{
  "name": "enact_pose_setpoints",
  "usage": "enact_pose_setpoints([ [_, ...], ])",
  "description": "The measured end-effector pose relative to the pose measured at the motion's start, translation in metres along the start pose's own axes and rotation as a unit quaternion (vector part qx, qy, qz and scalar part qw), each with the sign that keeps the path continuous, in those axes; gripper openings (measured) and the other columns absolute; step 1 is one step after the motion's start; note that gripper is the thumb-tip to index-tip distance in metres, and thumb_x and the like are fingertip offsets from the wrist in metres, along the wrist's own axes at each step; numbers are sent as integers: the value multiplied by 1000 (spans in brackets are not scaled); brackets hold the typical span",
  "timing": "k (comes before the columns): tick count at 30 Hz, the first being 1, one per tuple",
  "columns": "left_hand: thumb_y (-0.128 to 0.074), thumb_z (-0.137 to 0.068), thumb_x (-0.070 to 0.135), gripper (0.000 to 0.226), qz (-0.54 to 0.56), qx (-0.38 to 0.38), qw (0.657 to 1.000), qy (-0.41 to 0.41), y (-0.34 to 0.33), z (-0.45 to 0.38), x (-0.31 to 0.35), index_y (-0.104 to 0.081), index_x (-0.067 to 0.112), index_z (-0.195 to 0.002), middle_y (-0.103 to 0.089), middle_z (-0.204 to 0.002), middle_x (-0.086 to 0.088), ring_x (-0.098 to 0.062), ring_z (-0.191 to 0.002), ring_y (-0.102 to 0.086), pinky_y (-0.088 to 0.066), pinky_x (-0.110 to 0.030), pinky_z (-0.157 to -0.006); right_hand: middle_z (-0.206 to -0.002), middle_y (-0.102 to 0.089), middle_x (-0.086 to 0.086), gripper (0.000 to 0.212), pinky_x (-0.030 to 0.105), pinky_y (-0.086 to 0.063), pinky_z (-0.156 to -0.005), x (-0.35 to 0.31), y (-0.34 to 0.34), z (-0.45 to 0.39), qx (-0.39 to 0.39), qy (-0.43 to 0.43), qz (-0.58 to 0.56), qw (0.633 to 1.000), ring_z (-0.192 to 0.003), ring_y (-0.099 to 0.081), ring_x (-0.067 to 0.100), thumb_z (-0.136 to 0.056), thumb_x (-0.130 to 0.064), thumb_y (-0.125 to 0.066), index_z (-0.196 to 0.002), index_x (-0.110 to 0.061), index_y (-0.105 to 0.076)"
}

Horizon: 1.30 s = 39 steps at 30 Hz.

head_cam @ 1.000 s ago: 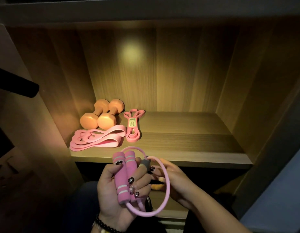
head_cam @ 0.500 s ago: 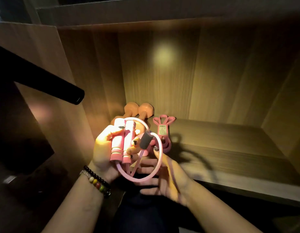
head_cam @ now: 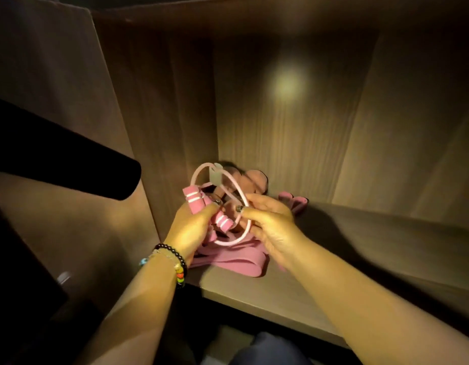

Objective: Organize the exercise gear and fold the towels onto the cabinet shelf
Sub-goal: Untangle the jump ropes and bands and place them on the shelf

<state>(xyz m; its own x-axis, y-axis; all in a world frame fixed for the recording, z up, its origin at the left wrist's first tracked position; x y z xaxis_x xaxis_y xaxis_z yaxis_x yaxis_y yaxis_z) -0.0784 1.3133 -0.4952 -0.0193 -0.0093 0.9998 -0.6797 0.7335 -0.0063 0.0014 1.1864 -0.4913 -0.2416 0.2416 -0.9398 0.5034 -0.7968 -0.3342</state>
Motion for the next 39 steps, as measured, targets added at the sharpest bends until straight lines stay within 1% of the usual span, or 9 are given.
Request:
enact_pose_setpoints([
  [4,-69,-80,28,15,10,100,994,47,2,-9,-35,-66,14,-80,-66,-68,-5,-23,-61,-59,-49,-29,-58,-105,-69,13,34,15,-53,-72,14,-4,-30,0,79,214,974,-97,-66,25,-79,17,-61,-101,-8,-69],
  [6,-78,-58,55,54,-14,138,988,63,13,-23,-68,-67,14,-90,-72,-80,-6,-28,-75,-67,-56,-44,-78,-107,-66,16,32,10,-51,-73,25,-5,-42,10,135,271,953,-101,-64,30,-79,22,-56,-100,2,-70],
  [11,-81,-39,64,99,-141,78,986,53,20,-31,-78,-53,17,-121,-68,-108,-5,-27,-99,-67,-54,-50,-88,-107,-59,16,28,5,-46,-83,49,-5,-52,52,239,335,910,-97,-61,22,-76,23,-61,-97,7,-71],
  [16,-61,-90,34,40,-387,75,918,41,16,-3,-52,-55,5,-117,-61,-112,-10,-32,-107,-57,-42,-30,-84,-108,-58,11,28,9,-47,-87,56,-1,-49,32,253,383,888,-97,-57,18,-78,19,-62,-100,5,-71],
  [20,-57,-87,48,38,-311,94,944,58,19,-1,-64,-65,12,-92,-72,-89,-3,-26,-90,-67,-49,-32,-81,-105,-67,10,30,10,-39,-89,58,3,-38,-4,302,459,836,-98,-58,20,-76,14,-64,-98,-2,-74],
  [24,-56,-91,45,42,-127,84,980,130,15,-1,-68,-69,7,-77,-73,-69,-13,-26,-66,-71,-58,-33,-65,-124,-60,3,54,-4,-21,-95,68,12,-23,-27,284,483,828,-117,-49,17,-79,9,-65,-129,-11,-60],
  [30,-52,-95,39,51,-92,71,975,190,14,-5,-72,-64,1,-63,-65,-52,-12,-19,-37,-56,-36,-17,-34,-109,-43,-8,81,4,-32,-86,67,19,-11,-28,280,481,830,-102,-44,6,-83,-1,-68,-148,-31,-29],
  [34,-50,-98,31,50,-104,71,978,166,12,-2,-71,-62,0,-60,-60,-45,-9,-18,-33,-53,-36,-15,-34,-117,-46,-10,72,-7,-21,-92,72,19,-5,-49,314,479,818,-106,-32,-11,-80,-6,-74,-143,-21,-42],
  [39,-50,-99,18,31,-66,46,987,140,10,11,-77,-62,1,-77,-63,-55,-9,-18,-42,-58,-43,-21,-39,-117,-60,-4,44,9,-34,-99,77,21,-2,-29,356,465,810,-112,-45,2,-73,-12,-81,-115,-14,-67],
])
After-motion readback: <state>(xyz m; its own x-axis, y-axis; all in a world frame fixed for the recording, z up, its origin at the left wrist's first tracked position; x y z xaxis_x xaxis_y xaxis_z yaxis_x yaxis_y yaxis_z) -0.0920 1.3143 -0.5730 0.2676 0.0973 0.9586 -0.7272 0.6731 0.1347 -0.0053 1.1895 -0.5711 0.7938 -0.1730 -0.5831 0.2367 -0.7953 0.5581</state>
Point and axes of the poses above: each hand's wrist, its own z-axis away from the middle knuckle, its own y-axis out of the back of the hand, x = y × z, the point moved 1 cm from there along -z, towards the middle knuckle
